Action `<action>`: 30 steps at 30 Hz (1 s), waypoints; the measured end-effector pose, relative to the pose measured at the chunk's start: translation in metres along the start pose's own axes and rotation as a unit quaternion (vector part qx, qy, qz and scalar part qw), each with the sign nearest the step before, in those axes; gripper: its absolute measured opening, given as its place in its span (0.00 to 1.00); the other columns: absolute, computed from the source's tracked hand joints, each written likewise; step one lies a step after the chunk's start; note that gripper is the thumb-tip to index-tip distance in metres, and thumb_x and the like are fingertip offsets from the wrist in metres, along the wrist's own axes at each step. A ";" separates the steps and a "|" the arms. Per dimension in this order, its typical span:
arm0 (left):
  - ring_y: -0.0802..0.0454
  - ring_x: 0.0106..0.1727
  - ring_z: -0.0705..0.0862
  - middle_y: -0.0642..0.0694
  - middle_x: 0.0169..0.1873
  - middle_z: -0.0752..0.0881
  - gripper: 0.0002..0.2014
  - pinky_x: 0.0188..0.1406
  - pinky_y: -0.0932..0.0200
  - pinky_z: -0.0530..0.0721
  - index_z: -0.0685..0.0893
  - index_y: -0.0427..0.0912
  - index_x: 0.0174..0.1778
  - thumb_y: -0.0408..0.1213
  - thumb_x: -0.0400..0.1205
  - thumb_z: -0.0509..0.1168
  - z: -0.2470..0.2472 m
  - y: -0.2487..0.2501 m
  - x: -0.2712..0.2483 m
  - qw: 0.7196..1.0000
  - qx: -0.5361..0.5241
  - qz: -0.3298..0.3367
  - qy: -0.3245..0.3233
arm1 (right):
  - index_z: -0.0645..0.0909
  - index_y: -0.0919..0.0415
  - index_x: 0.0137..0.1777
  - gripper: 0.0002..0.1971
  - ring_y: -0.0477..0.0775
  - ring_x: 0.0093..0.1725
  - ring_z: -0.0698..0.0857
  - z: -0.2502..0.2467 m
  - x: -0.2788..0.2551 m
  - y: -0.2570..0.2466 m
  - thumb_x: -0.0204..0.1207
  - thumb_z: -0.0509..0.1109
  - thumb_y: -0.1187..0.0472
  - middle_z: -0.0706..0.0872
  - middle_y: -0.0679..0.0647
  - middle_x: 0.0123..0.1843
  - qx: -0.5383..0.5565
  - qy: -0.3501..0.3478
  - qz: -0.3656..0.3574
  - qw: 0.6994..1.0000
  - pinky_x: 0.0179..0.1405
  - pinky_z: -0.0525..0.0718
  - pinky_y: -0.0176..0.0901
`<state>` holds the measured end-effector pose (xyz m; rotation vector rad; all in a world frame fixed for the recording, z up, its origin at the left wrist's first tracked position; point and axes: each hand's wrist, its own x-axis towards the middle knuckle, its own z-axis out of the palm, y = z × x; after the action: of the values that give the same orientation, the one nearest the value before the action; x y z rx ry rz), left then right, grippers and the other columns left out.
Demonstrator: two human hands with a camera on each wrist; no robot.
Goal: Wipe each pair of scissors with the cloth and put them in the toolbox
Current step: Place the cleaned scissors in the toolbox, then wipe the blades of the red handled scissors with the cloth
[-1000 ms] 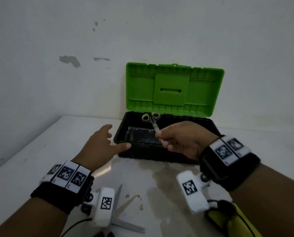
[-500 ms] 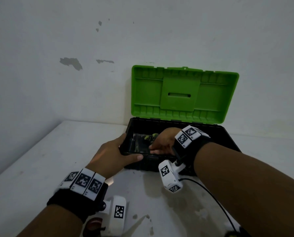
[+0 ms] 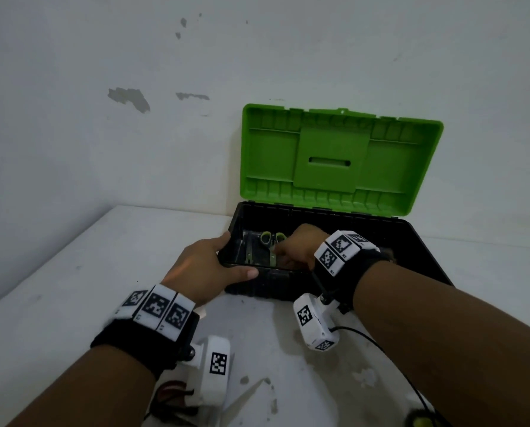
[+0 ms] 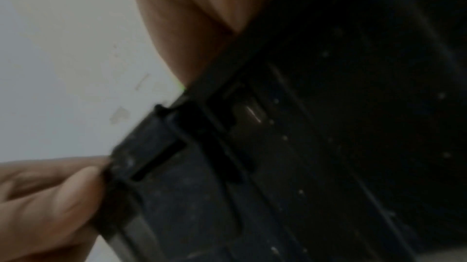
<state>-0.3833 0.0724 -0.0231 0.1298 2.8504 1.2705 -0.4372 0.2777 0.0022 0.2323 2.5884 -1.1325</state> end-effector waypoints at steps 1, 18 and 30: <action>0.56 0.68 0.82 0.52 0.70 0.83 0.52 0.65 0.63 0.77 0.67 0.51 0.83 0.60 0.64 0.81 0.000 0.001 -0.001 1.000 0.006 0.002 0.001 | 0.82 0.63 0.35 0.12 0.54 0.33 0.88 0.002 -0.006 -0.002 0.76 0.73 0.58 0.89 0.59 0.36 0.012 0.035 -0.030 0.999 0.38 0.90 0.44; 0.48 0.63 0.82 0.42 0.63 0.84 0.37 0.61 0.56 0.77 0.69 0.44 0.80 0.61 0.79 0.65 -0.019 0.011 -0.131 0.991 0.124 -0.044 0.003 | 0.86 0.61 0.48 0.11 0.54 0.38 0.90 0.010 -0.208 0.060 0.81 0.70 0.53 0.88 0.57 0.45 0.217 0.049 -0.160 0.962 0.32 0.86 0.45; 0.46 0.73 0.76 0.40 0.74 0.74 0.30 0.67 0.59 0.71 0.69 0.46 0.82 0.51 0.84 0.64 -0.008 -0.012 -0.201 0.983 0.175 -0.055 -0.009 | 0.89 0.56 0.42 0.10 0.58 0.37 0.90 0.026 -0.308 0.112 0.75 0.75 0.50 0.90 0.54 0.36 0.208 0.015 -0.137 0.968 0.31 0.87 0.46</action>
<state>-0.1846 0.0422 -0.0298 -0.0110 2.9875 0.7367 -0.1126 0.3264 0.0132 -0.0227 2.4319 -1.7814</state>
